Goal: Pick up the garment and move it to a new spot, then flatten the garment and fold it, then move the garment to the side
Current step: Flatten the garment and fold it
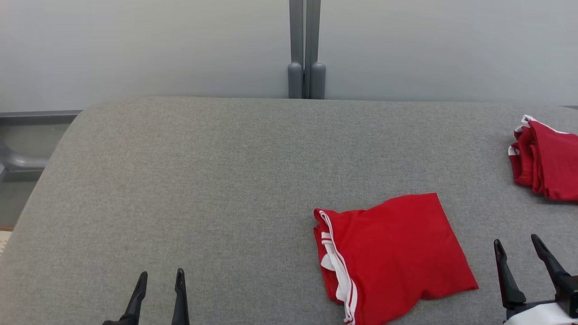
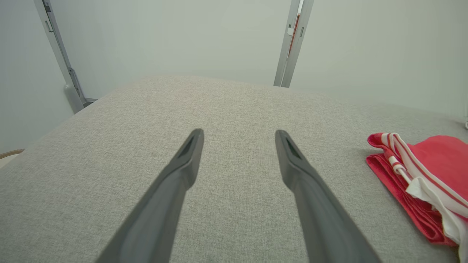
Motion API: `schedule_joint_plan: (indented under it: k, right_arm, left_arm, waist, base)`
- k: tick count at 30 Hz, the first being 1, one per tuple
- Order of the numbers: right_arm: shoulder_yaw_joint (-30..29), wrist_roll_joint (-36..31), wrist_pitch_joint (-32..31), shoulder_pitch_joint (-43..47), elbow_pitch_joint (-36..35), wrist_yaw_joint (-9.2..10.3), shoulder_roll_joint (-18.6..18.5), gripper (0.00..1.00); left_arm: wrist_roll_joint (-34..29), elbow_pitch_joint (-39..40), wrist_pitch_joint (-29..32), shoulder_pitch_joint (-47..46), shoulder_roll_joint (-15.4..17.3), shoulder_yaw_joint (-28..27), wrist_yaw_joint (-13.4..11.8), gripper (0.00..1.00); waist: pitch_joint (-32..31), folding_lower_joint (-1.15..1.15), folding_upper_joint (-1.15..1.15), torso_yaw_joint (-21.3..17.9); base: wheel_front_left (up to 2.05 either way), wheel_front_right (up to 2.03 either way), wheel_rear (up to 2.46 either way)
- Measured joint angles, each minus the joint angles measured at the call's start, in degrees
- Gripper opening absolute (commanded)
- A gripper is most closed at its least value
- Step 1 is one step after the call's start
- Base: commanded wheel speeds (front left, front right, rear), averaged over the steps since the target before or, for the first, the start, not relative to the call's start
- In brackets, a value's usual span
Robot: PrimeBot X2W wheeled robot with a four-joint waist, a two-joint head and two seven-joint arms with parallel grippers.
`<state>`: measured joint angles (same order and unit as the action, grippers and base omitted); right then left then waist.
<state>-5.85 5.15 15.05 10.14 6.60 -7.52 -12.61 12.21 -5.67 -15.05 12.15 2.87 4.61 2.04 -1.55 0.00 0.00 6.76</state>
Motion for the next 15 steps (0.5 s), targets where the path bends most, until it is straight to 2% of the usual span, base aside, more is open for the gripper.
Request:
schedule_joint_plan:
  k: [10,15]
  right_arm:
    - [-2.97,-0.32,0.0,0.06,-2.98,0.0,3.71,1.0]
    - [-2.75,-0.32,0.0,0.07,-3.09,0.0,4.27,1.0]
  left_arm:
    - [-0.71,0.3,0.0,-1.05,-0.01,0.41,2.85,1.0]
    - [-0.68,0.09,0.01,-1.58,-0.01,0.38,3.02,1.0]
  waist:
    - [0.1,0.0,0.0,-0.32]
    - [0.05,0.0,0.0,-1.34]
  base:
    - [0.0,0.0,0.0]
    - [0.0,0.0,0.0]
